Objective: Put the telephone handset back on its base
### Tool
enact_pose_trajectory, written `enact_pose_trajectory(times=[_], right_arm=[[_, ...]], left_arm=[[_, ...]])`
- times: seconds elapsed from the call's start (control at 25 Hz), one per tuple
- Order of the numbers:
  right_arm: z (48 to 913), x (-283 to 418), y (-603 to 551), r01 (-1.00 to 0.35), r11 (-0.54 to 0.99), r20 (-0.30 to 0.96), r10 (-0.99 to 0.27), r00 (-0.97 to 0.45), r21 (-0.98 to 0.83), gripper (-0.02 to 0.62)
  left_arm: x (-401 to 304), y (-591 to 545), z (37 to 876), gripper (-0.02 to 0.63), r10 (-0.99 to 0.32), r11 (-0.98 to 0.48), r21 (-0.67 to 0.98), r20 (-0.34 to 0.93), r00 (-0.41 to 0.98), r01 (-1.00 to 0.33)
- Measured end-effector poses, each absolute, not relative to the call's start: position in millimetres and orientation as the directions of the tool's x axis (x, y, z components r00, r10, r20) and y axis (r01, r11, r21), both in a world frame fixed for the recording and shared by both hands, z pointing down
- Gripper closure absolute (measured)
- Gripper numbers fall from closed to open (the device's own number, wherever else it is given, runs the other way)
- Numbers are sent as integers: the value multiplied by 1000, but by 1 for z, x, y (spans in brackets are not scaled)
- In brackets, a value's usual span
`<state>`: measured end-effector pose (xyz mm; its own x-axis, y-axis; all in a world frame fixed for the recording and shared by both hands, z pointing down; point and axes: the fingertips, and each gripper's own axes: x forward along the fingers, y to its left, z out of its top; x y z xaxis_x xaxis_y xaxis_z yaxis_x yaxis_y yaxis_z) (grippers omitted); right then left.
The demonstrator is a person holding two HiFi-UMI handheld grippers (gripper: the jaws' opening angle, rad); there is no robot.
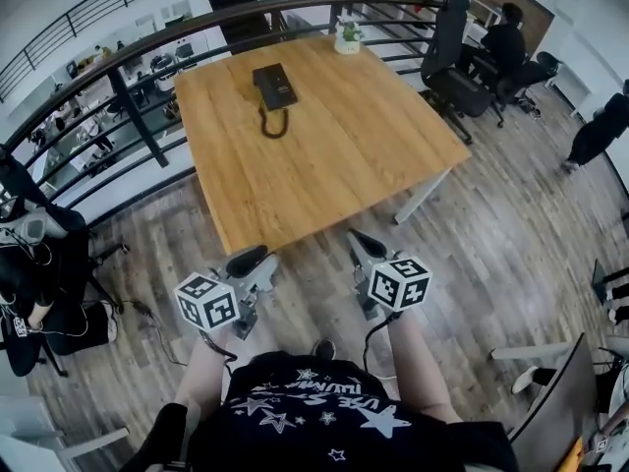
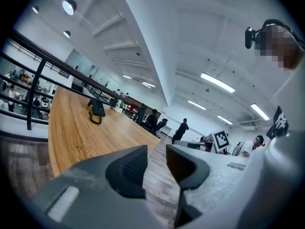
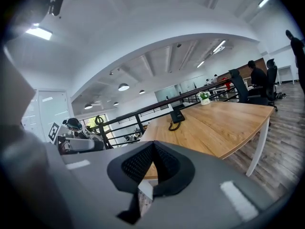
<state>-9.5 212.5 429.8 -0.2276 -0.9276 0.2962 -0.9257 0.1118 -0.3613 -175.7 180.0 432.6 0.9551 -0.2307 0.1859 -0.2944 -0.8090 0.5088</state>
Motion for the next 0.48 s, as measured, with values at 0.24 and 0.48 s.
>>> enact_pose_trajectory(times=[0.24,0.48], right_arm=[[427,-70,203,-934,94,288,-936,-201,-345,597],[438,-140,188,-940,85,280,-942,-183,-330,597]], left_arm=[[-234,177,435,474,-191,-831,488,205,960,-269],[-307,153,449,474,-191,-846,463,201,961,-265]])
